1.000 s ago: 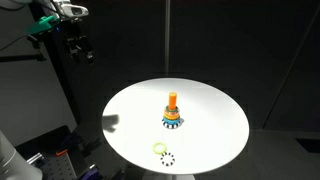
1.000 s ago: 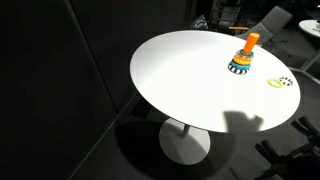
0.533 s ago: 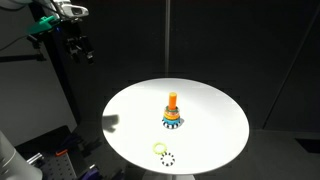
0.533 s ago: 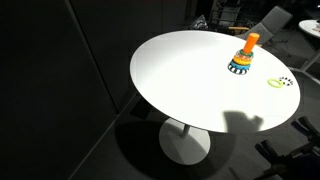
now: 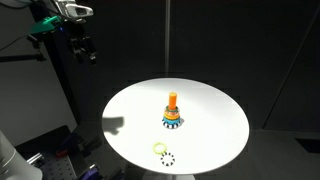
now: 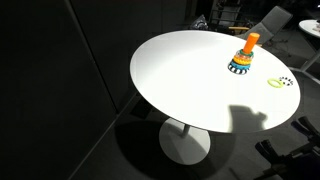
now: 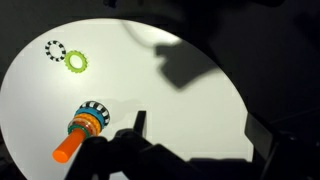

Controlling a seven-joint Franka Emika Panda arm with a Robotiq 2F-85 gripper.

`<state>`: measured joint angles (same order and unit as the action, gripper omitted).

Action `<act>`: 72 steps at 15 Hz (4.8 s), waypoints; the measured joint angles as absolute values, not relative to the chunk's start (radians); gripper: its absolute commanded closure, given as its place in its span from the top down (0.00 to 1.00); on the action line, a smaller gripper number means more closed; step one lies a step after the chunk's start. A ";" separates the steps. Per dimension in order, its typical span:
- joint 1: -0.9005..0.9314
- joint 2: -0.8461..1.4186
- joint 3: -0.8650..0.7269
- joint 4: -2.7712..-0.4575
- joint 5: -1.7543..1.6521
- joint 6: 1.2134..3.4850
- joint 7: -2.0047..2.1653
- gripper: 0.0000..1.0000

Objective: Pick up the lime green ring from the table and put it on the ring holder

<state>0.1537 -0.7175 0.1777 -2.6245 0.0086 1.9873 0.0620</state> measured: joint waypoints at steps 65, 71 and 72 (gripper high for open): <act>-0.154 0.353 -0.123 -2.390 0.122 2.715 -0.153 1.00; -0.158 0.439 -0.117 -2.354 0.121 2.776 -0.153 1.00; -0.158 0.451 -0.117 -2.347 0.121 2.779 -0.153 1.00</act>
<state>-0.1578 0.4513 -0.1167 -2.3473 0.1212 2.7795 -0.1531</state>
